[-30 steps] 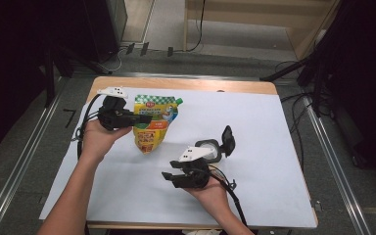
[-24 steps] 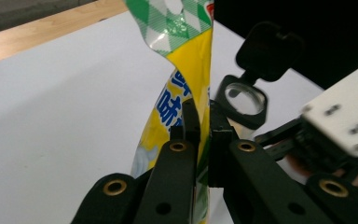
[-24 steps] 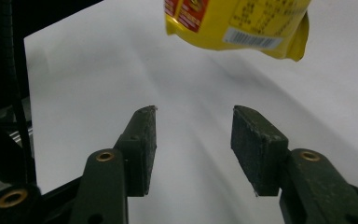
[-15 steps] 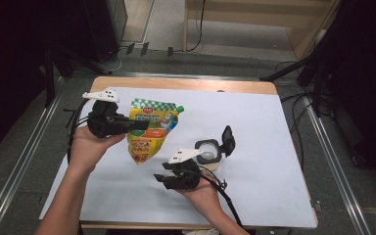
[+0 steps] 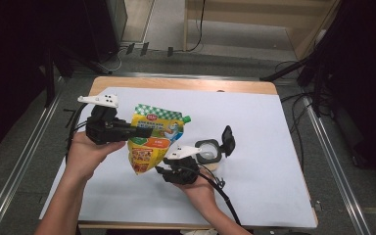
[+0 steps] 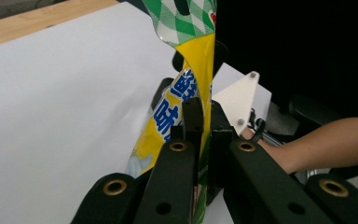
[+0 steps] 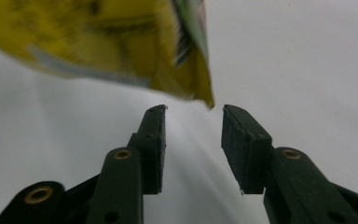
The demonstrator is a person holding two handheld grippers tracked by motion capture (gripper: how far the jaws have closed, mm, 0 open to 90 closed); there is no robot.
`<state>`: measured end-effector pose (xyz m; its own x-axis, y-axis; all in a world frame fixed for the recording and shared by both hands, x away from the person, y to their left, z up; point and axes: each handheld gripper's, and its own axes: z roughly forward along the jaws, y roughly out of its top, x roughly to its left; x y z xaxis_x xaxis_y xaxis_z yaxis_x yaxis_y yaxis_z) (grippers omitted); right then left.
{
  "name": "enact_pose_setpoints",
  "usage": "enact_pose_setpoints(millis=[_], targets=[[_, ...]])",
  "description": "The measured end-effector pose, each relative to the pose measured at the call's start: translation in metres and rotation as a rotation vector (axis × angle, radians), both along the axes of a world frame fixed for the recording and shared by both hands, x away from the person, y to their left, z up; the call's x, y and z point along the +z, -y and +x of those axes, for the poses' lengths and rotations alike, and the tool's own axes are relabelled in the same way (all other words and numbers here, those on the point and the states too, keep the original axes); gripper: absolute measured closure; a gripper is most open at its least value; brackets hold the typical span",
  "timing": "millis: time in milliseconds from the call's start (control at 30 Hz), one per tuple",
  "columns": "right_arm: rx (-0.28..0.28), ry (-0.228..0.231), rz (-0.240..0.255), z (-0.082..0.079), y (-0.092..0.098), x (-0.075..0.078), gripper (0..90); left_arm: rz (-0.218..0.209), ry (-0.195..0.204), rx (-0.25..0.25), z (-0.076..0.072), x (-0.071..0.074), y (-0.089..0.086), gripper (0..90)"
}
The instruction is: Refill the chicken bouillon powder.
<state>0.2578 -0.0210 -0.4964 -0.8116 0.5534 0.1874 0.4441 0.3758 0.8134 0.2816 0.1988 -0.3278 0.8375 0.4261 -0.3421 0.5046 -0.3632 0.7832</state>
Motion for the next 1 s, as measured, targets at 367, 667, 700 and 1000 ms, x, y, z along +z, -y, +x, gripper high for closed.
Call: enact_pose_setpoints(millis=[367,667,700,1000], targets=[[-0.081,0.032,0.071,-0.003,0.01,-0.009,81.9,-0.014,-0.004,-0.047,-0.006,0.001,0.016,90.0],[-0.108,0.052,0.107,-0.006,0.011,-0.015,81.3,-0.109,-0.06,-0.064,-0.006,0.004,0.012,90.0],[-0.107,0.064,0.125,-0.007,0.012,-0.014,81.1,-0.114,-0.068,-0.064,-0.005,0.004,0.012,90.0],[-0.099,0.111,0.16,-0.014,0.012,-0.011,79.0,-0.108,-0.091,-0.024,0.0,-0.004,0.015,90.0]])
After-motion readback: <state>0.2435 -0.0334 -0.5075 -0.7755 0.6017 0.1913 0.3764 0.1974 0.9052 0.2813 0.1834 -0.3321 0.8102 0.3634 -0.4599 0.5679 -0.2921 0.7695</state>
